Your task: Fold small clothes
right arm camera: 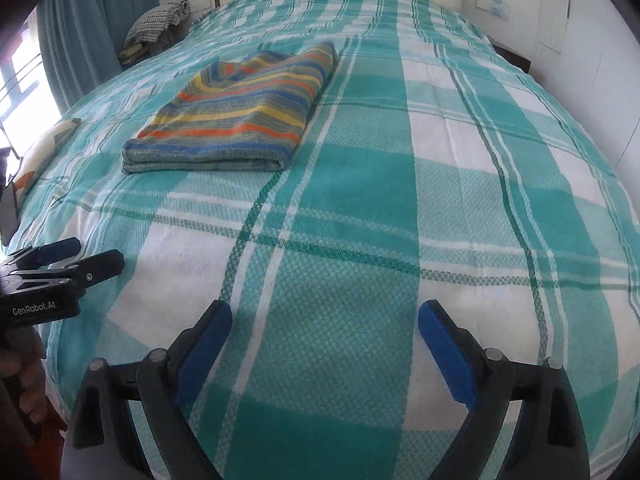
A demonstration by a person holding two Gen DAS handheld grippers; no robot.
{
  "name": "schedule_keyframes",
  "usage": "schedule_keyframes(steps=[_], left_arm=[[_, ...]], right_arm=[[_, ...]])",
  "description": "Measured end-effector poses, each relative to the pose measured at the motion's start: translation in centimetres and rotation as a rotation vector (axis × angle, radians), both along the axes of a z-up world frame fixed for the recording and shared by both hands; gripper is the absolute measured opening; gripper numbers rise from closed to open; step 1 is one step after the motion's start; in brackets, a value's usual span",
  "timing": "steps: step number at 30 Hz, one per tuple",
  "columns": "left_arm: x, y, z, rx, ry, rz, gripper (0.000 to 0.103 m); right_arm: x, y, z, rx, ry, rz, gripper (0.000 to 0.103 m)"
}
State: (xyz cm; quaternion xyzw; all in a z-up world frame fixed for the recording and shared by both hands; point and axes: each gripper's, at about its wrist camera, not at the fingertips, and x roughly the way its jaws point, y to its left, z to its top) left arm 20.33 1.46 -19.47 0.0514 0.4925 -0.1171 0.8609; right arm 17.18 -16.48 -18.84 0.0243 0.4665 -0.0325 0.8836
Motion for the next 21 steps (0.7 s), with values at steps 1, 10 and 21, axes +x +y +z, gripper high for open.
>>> schedule_keyframes(steps=[1, 10, 21], left_arm=[[0.0, -0.2, -0.1, 0.006, 0.003, -0.002, 0.102], [-0.1, -0.4, -0.9, 0.035, 0.002, -0.004, 0.103], [0.9, 0.0, 0.2, 0.013, 0.067, -0.048, 0.101]], right_arm=[[-0.1, 0.1, -0.4, -0.013, 0.001, 0.006, 0.100], [0.0, 0.8, -1.9, -0.061, 0.005, 0.020, 0.103], [0.4, 0.8, -2.0, -0.053, 0.035, 0.022, 0.103]])
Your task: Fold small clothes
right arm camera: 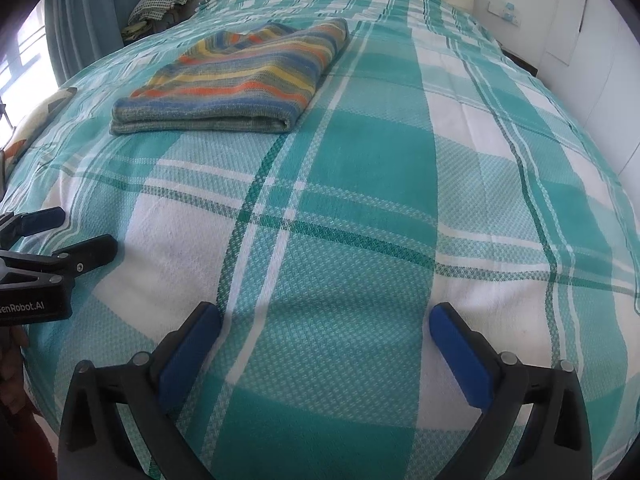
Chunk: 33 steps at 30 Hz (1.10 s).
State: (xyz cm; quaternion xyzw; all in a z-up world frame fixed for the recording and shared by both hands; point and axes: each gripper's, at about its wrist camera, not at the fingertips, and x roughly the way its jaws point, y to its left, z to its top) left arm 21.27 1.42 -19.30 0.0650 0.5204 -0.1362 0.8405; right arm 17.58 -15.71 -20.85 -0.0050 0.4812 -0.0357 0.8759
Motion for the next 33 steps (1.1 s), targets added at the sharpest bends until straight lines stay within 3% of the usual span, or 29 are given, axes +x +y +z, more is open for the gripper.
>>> schedule_keyframes(steps=[3, 5, 8, 12, 15, 17, 18, 19, 20, 23, 28, 29, 31, 32, 33], left_arm=[[1.8, 1.9, 3.9, -0.170, -0.062, -0.031, 0.102], [4.8, 2.6, 5.9, -0.259, -0.086, -0.031, 0.102], [11.9, 2.7, 5.6, -0.358, -0.003, -0.018, 0.102], [19.5, 2.5, 2.3, -0.306, 0.080, 0.051, 0.101], [21.5, 1.7, 1.2, -0.300, 0.082, 0.041, 0.101], [22.0, 0.8, 1.1, -0.295, 0.064, 0.014, 0.099], [22.2, 0.3, 0.8, -0.276, 0.064, 0.007, 0.079], [22.4, -0.2, 0.7, -0.247, 0.058, -0.001, 0.060], [22.5, -0.7, 0.7, -0.256, 0.068, -0.019, 0.023], [21.8, -1.2, 2.6, -0.256, 0.030, 0.005, 0.018], [20.1, -2.3, 8.2, -0.300, -0.086, -0.043, 0.018], [20.1, -2.8, 8.9, -0.307, -0.103, -0.042, 0.022], [20.6, -4.0, 8.7, -0.266, -0.093, -0.023, 0.055], [20.8, -4.4, 7.8, -0.210, -0.075, -0.002, 0.088], [20.2, -4.4, 7.1, -0.152, -0.086, 0.023, 0.091]], right_arm=[[0.3, -1.3, 1.6, 0.101, 0.022, -0.002, 0.103], [1.2, -2.7, 3.4, 0.181, -0.040, -0.010, 0.102], [5.4, -4.9, 6.1, 0.279, -0.143, 0.008, 0.103], [14.4, -7.9, 5.7, 0.505, -0.130, 0.001, 0.102], [20.0, -8.4, 3.8, 0.585, -0.087, 0.010, 0.091], [22.7, -7.7, 2.5, 0.637, -0.063, 0.039, 0.079], [23.8, -6.8, 2.1, 0.644, -0.058, 0.059, 0.073], [24.7, -5.7, 1.8, 0.635, -0.049, 0.086, 0.055], [25.4, -4.2, 1.6, 0.571, -0.035, 0.106, 0.042], [25.2, 0.0, 3.3, 0.295, -0.062, 0.148, 0.024], [22.3, 0.7, 10.0, 0.238, -0.210, 0.191, 0.021], [22.0, 0.3, 11.1, 0.243, -0.233, 0.184, 0.021], [22.0, -1.1, 12.6, 0.242, -0.267, 0.161, 0.023], [22.4, -1.9, 12.5, 0.232, -0.255, 0.145, 0.033], [22.9, -2.9, 11.9, 0.224, -0.215, 0.125, 0.045]])
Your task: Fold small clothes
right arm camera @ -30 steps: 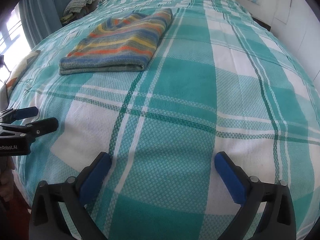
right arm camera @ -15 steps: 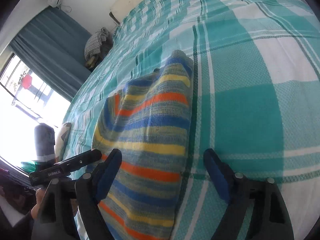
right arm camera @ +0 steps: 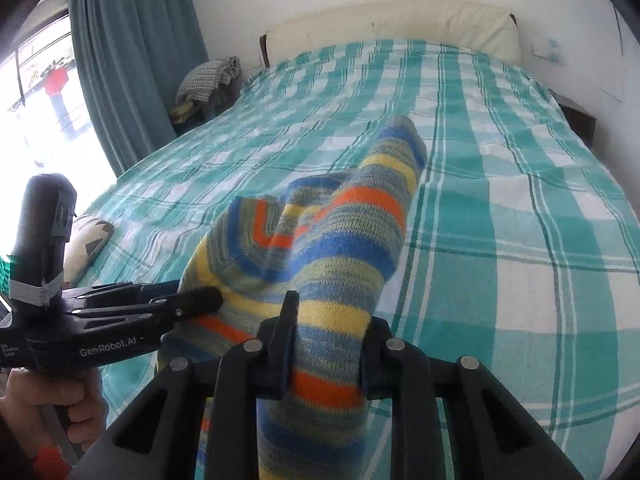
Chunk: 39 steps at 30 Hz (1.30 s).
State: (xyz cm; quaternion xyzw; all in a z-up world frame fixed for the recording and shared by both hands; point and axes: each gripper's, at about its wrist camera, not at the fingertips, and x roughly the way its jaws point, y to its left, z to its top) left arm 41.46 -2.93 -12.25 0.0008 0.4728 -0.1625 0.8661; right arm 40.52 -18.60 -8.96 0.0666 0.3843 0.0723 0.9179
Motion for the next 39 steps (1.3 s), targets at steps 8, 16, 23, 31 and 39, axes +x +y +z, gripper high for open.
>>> schedule_keyframes(steps=[8, 16, 23, 31, 39], left_arm=[[-15.0, 2.7, 0.8, 0.261, -0.166, 0.023, 0.100], [-26.4, 2.5, 7.8, 0.366, -0.321, 0.195, 0.102], [-30.7, 2.3, 10.6, 0.280, -0.193, 0.142, 0.102], [-35.0, 2.8, 11.5, 0.278, -0.139, 0.121, 0.102], [-38.7, 3.9, 13.2, 0.281, -0.126, 0.129, 0.102]], right_arm=[[-10.5, -5.4, -0.9, -0.227, 0.122, -0.113, 0.095], [-25.1, -3.6, 3.5, -0.164, 0.069, -0.109, 0.101], [-31.5, -0.8, 7.3, -0.175, 0.056, -0.094, 0.101], [-36.0, 2.0, 10.0, -0.199, 0.083, -0.040, 0.101], [-39.4, 3.7, 12.3, -0.212, 0.090, -0.020, 0.101]])
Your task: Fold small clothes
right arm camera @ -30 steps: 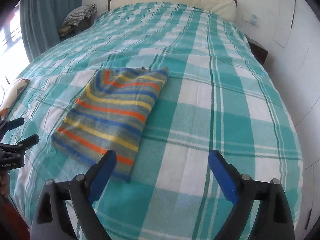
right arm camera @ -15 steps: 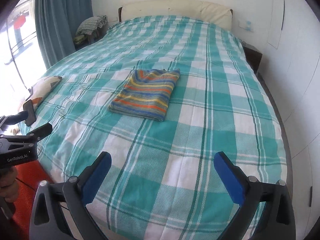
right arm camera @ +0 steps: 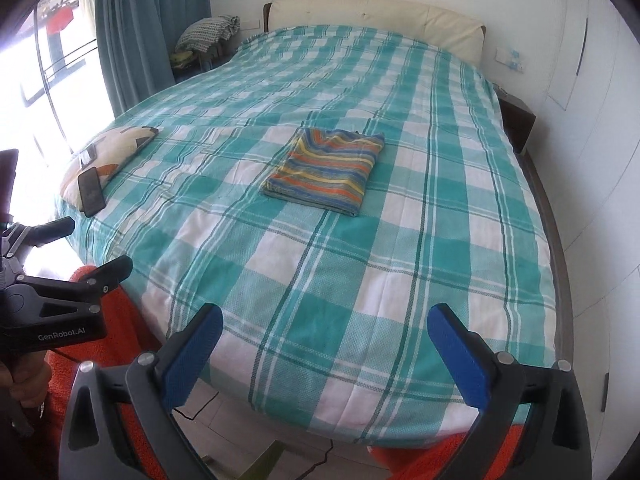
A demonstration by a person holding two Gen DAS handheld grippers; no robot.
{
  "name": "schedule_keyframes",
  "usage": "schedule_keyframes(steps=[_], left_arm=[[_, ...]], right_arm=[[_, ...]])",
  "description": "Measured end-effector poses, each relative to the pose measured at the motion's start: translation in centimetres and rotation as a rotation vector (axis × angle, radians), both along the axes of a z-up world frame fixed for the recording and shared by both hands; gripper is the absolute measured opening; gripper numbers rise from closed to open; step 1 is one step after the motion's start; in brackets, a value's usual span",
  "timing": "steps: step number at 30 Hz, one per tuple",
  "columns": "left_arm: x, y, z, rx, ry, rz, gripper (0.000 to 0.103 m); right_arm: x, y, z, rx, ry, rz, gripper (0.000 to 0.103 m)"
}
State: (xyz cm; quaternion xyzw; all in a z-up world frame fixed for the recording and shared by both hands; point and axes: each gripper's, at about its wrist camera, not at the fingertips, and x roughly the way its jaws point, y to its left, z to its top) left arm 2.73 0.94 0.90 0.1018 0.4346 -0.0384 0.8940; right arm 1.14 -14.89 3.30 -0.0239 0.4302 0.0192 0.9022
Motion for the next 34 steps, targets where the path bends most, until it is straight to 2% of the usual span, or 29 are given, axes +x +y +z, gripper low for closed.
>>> schedule_keyframes(steps=[5, 10, 19, 25, 34], left_arm=[[-0.9, 0.5, 1.0, -0.054, 0.010, 0.020, 0.102], [-1.5, 0.4, 1.9, -0.062, -0.012, 0.023, 0.102], [-1.7, 0.5, 3.0, -0.065, -0.045, 0.022, 0.102], [-1.5, 1.1, 3.1, -0.114, -0.031, 0.020, 0.102], [-1.5, 0.9, 3.1, -0.074, -0.063, 0.035, 0.102]], right_arm=[[-1.2, 1.1, 1.8, -0.015, -0.030, 0.005, 0.101], [-1.6, 2.4, 2.9, -0.017, -0.036, 0.017, 0.101], [-1.9, 2.3, 3.2, -0.004, -0.043, 0.009, 0.101], [-1.6, 2.1, 3.0, 0.001, -0.047, 0.012, 0.101], [-1.4, 2.2, 2.5, 0.005, -0.035, 0.004, 0.101]])
